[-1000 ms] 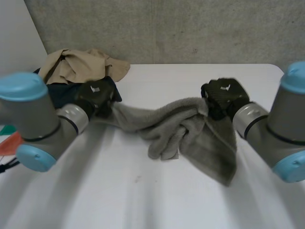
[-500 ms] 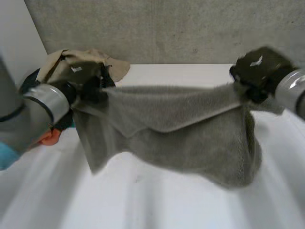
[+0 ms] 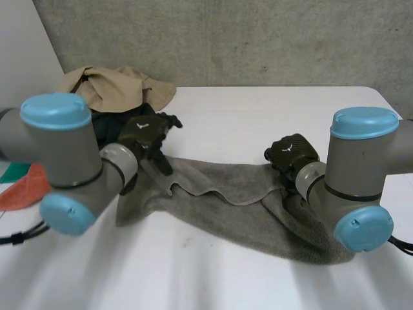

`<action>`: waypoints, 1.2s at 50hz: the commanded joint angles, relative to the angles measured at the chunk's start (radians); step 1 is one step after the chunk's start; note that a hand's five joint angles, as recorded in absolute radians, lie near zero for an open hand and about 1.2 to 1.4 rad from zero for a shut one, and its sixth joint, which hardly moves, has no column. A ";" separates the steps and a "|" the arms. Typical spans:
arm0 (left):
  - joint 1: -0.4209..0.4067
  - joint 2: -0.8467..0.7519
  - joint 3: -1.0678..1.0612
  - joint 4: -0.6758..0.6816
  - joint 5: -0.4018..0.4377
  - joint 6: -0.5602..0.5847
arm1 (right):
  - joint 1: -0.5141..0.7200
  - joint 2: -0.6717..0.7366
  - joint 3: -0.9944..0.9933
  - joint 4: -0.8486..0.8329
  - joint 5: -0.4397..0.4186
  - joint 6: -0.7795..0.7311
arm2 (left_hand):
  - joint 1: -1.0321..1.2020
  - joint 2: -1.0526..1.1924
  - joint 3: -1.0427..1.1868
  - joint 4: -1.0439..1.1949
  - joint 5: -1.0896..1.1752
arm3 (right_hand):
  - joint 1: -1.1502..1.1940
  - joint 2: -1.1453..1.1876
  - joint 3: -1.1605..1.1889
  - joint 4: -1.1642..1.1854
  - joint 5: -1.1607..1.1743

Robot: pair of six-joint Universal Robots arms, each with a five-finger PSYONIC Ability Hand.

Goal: Fold the laundry.

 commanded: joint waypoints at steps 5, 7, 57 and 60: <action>-0.115 0.044 -0.212 0.194 -0.013 0.073 | -0.007 -0.025 0.051 0.006 -0.008 -0.001 | 0.196 0.199 0.201 0.206 0.200 | 0.314 0.232 0.209 0.199 0.216; -0.115 0.008 -0.196 0.202 -0.016 0.111 | -0.009 -0.033 0.061 0.006 -0.011 -0.001 | 0.228 0.231 0.233 0.238 0.232 | 0.314 0.232 0.209 0.199 0.216; -0.015 0.024 -0.083 0.024 -0.008 0.114 | -0.075 -0.292 0.091 0.239 -0.060 -0.126 | 0.205 0.209 0.210 0.215 0.210 | 0.314 0.232 0.209 0.199 0.216; -0.020 -0.025 -0.096 0.024 -0.002 0.116 | -0.075 -0.289 0.103 0.219 -0.060 -0.104 | 0.208 0.211 0.213 0.217 0.212 | 0.314 0.232 0.209 0.199 0.216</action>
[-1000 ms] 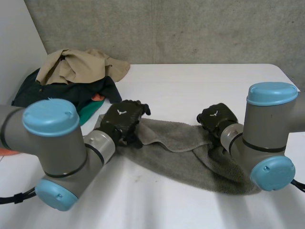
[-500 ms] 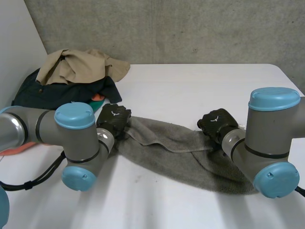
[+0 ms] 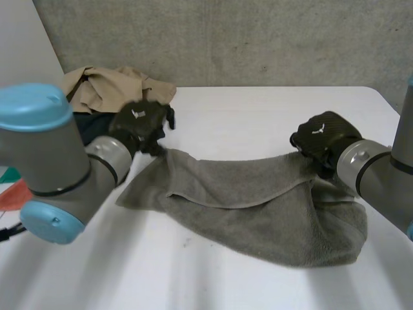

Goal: Fold the laundry.

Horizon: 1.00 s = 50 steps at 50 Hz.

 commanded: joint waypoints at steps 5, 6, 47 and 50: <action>-0.034 -0.164 -0.045 0.006 0.015 0.004 | -0.001 0.016 0.069 -0.085 -0.011 0.068 | -0.109 -0.160 -0.164 -0.179 -0.172 | 0.314 0.232 0.208 0.199 0.217; -0.043 -0.173 -0.039 0.013 0.014 0.005 | -0.001 0.016 0.072 -0.089 -0.011 0.068 | -0.107 -0.157 -0.161 -0.176 -0.169 | 0.314 0.232 0.208 0.199 0.217; -0.018 -0.041 0.085 -0.151 -0.001 0.016 | -0.072 0.011 0.098 0.068 -0.007 -0.163 | 0.742 0.691 0.687 0.672 0.679 | 0.314 0.232 0.208 0.199 0.217; -0.014 -0.069 0.088 -0.165 -0.001 0.030 | -0.078 0.013 0.087 0.104 -0.007 -0.219 | 0.742 0.691 0.687 0.672 0.679 | 0.314 0.232 0.208 0.199 0.217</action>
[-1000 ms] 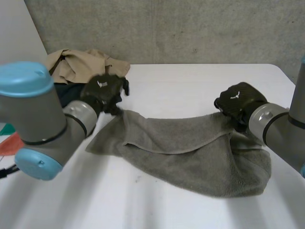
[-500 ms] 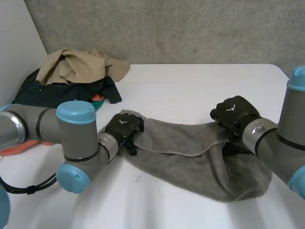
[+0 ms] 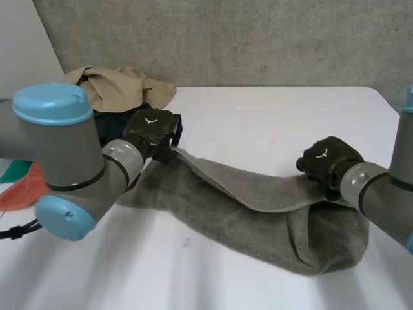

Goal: Fold the laundry.

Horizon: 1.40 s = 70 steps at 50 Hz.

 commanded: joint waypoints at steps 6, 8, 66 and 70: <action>0.022 -0.195 0.180 0.039 -0.018 0.162 | -0.028 0.092 -0.131 0.092 0.010 -0.135 | 0.251 0.203 0.208 0.200 0.242 | 0.314 0.232 0.208 0.199 0.215; 0.029 -0.224 0.290 0.137 -0.039 0.208 | -0.018 0.160 -0.251 0.045 0.031 -0.101 | 0.251 0.203 0.208 0.200 0.242 | 0.314 0.232 0.208 0.199 0.215; -0.011 0.239 -0.142 0.506 -0.037 0.028 | -0.229 0.097 0.061 -0.200 -0.137 0.516 | 0.251 0.203 0.208 0.200 0.242 | -0.851 -0.933 -0.957 -0.966 -0.950; -0.038 0.257 -0.115 0.477 -0.038 0.021 | -0.228 0.095 0.134 -0.219 -0.176 0.530 | 0.251 0.203 0.208 0.200 0.242 | -0.862 -0.945 -0.969 -0.977 -0.961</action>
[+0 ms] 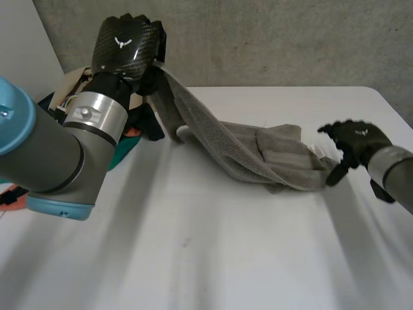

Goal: Fold the laundry.

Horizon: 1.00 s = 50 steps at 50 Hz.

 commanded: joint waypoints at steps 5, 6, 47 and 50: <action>-0.070 0.047 0.097 -0.085 -0.009 -0.023 | -0.001 0.009 0.177 -0.136 -0.069 0.055 | 0.251 0.199 0.202 0.195 0.243 | 0.000 0.011 0.011 0.008 0.000; -0.074 0.047 0.109 -0.091 -0.011 -0.023 | 0.001 0.012 0.177 -0.152 -0.066 0.071 | 0.251 0.199 0.202 0.195 0.243 | 0.003 0.014 0.014 0.011 0.003; 0.151 0.044 0.122 -0.518 -0.054 -0.027 | -0.103 -0.202 -0.267 0.495 -0.070 -0.626 | 0.251 0.199 0.202 0.195 0.243 | 1.173 1.184 1.184 1.182 1.174; 0.150 -0.045 0.122 -0.519 -0.052 -0.001 | -0.112 -0.189 -0.264 0.547 -0.076 -0.658 | 0.251 0.199 0.202 0.195 0.243 | 1.173 1.184 1.184 1.182 1.174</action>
